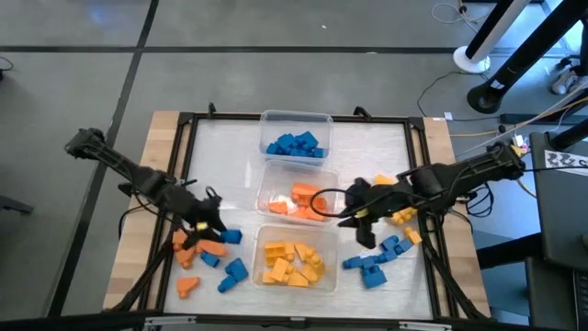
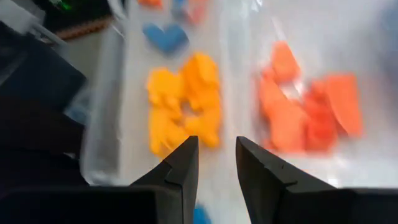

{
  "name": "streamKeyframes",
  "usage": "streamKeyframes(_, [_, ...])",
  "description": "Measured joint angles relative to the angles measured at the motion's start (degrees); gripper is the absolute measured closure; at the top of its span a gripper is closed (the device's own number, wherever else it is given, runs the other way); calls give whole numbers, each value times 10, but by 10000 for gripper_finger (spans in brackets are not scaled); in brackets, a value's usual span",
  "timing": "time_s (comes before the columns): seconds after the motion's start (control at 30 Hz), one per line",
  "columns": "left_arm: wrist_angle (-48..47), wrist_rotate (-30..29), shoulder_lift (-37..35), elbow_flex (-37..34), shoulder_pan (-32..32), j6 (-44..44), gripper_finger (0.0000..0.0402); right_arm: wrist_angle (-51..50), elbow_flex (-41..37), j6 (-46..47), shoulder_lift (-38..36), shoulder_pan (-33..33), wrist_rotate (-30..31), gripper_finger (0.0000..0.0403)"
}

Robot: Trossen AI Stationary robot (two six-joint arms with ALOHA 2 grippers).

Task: Sort blocks
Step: Put the blue game piece into the top transparent bin

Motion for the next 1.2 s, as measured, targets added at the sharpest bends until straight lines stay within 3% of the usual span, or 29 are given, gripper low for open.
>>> streamKeyframes(0.13, [16,-36,-69,0,27,2,300,-110,0,22,-24,0,24,297])
streamKeyframes(0.27, [60,-113,-102,0,61,36,297,-185,0,53,-30,0,26,297])
streamKeyframes(0.53, [206,-271,-73,0,163,177,298,-179,-1,63,-9,1,-69,297])
streamKeyframes(0.77, [368,-275,26,0,291,258,294,-164,-1,61,20,1,-135,297])
streamKeyframes(0.87, [425,-250,87,0,350,269,295,-148,-1,61,26,1,-145,297])
streamKeyframes(1.07, [448,-158,224,27,443,234,289,-120,-1,62,26,0,-146,297])
streamKeyframes(1.2, [446,-136,291,45,470,221,288,-91,-1,63,30,16,-137,297])
